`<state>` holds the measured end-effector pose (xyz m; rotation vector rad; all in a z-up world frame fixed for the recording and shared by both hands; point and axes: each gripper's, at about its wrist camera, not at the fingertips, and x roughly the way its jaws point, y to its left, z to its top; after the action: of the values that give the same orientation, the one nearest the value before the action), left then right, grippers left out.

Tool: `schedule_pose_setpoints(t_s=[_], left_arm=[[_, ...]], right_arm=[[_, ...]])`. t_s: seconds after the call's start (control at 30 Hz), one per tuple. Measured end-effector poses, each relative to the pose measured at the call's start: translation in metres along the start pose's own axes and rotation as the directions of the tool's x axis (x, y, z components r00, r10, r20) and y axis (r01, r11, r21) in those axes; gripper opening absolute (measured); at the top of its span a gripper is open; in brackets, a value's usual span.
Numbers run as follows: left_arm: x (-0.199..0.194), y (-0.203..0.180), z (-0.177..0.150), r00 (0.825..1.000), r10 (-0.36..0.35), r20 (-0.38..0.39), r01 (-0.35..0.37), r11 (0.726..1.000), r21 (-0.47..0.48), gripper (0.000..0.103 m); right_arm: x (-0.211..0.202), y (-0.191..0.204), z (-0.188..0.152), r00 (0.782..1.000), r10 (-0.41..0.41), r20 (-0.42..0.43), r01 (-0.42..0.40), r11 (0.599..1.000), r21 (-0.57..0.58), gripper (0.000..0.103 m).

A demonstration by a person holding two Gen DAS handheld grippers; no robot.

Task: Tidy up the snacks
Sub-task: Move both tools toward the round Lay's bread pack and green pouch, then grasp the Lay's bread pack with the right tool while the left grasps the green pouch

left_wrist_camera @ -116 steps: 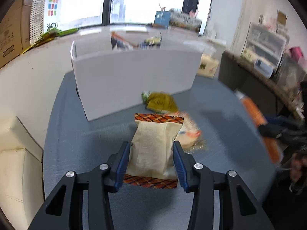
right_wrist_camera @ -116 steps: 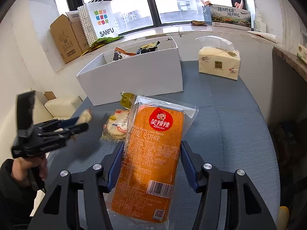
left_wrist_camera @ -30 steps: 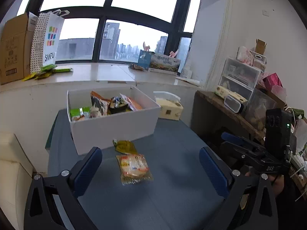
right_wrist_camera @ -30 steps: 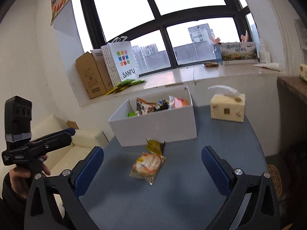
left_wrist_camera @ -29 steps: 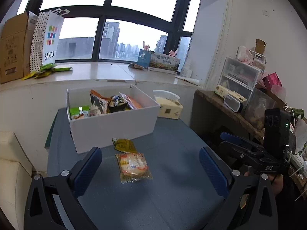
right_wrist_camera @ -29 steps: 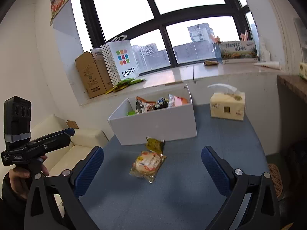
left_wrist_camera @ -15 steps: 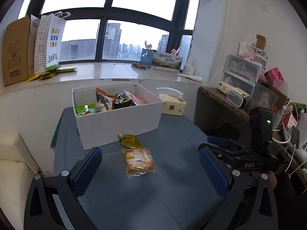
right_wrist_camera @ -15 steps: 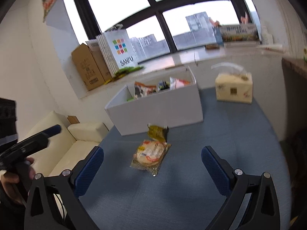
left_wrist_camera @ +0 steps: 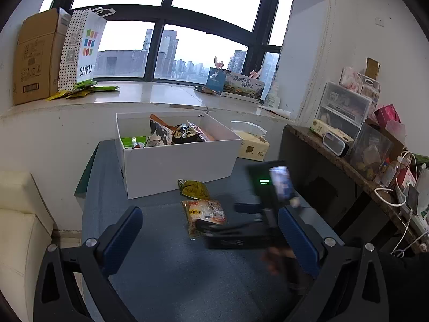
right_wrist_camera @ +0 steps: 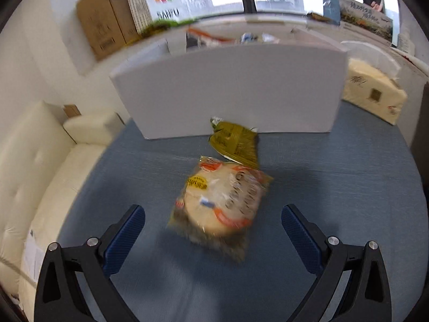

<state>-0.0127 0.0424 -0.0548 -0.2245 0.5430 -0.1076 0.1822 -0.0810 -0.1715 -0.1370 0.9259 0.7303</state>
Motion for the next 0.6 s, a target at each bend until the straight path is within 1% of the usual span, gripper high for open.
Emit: schedule_pose_setpoints(t_s=[0.03, 0.1, 0.2, 0.4, 0.47, 0.5, 0.53, 0.57, 0.6], left_arm=[[-0.001, 0.001, -0.001, 1.000, 0.001, 0.001, -0.001, 1.000, -0.001, 0.103], [-0.002, 0.005, -0.002, 1.000, 0.010, 0.002, -0.010, 1.000, -0.005, 0.103], [-0.002, 0.011, -0.005, 1.000, 0.016, -0.005, -0.016, 1.000, -0.020, 0.103], [0.001, 0.016, -0.007, 1.000, 0.017, -0.008, -0.017, 0.999, -0.037, 0.103], [0.003, 0.016, -0.008, 1.000, 0.019, -0.016, -0.019, 0.999, -0.040, 0.103], [0.003, 0.016, -0.008, 1.000, 0.021, -0.016, -0.021, 0.999, -0.040, 0.103], [0.003, 0.017, -0.008, 1.000, 0.020, -0.016, -0.021, 0.999, -0.042, 0.103], [0.003, 0.017, -0.008, 1.000, 0.019, -0.015, -0.020, 0.999, -0.044, 0.103], [0.003, 0.017, -0.008, 1.000, 0.019, -0.012, -0.020, 0.999, -0.044, 0.103]], right_arm=[[0.010, 0.002, 0.003, 1.000, -0.014, -0.015, 0.014, 1.000, 0.002, 0.103], [0.025, 0.004, 0.008, 0.996, -0.072, -0.046, 0.073, 0.997, 0.009, 0.103], [0.040, 0.008, 0.010, 0.992, -0.093, -0.084, 0.095, 0.995, 0.019, 0.103], [0.046, 0.021, 0.000, 0.984, -0.166, -0.069, 0.161, 0.985, -0.067, 0.103], [0.045, 0.023, -0.003, 0.984, -0.168, -0.064, 0.163, 0.984, -0.075, 0.102], [0.044, 0.024, -0.004, 0.983, -0.168, -0.067, 0.163, 0.983, -0.083, 0.091], [0.040, 0.024, -0.004, 0.985, -0.160, -0.061, 0.154, 0.984, -0.094, 0.079], [0.036, 0.024, -0.004, 0.986, -0.155, -0.059, 0.149, 0.984, -0.099, 0.076], [0.035, 0.021, -0.005, 0.986, -0.152, -0.070, 0.145, 0.985, -0.094, 0.076]])
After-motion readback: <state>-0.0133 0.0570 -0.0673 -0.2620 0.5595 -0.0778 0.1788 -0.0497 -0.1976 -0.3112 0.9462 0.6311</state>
